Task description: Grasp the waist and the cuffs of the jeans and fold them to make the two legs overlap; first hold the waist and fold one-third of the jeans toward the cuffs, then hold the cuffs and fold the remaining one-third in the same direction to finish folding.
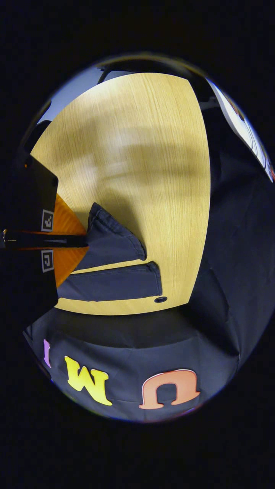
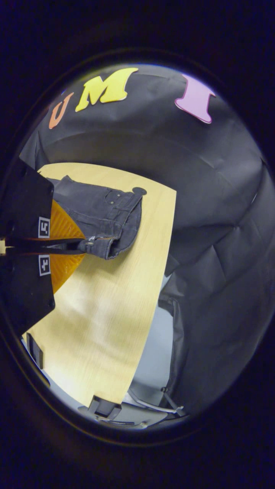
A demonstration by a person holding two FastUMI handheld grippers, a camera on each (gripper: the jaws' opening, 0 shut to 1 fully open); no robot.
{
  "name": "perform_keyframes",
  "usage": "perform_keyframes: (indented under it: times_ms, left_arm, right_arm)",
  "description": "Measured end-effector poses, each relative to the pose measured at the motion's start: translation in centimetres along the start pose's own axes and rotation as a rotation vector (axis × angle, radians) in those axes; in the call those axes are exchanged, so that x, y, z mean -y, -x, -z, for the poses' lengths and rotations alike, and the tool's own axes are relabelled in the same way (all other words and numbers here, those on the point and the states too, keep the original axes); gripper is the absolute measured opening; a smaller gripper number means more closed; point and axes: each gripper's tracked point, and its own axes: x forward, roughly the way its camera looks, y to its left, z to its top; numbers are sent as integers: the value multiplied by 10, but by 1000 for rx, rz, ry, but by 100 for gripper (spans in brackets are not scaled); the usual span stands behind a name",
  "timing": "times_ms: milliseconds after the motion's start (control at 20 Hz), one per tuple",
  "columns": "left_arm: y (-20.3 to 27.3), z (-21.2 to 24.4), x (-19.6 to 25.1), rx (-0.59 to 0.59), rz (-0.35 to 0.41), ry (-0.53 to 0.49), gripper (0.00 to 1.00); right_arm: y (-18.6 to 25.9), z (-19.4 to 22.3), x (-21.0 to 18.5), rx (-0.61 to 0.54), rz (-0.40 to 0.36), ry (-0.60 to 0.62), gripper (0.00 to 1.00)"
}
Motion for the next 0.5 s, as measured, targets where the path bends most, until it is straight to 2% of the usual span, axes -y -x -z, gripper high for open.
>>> perform_keyframes:
  times_ms: [350,500]
  left_arm:
    - [16,-35,83,4,57,-35,4]
    - [12,-50,114,-15,65,-33,3]
  right_arm:
    - [35,-17,-80,-23,-106,-30,1]
    - [33,-29,-111,-36,-135,-26,1]
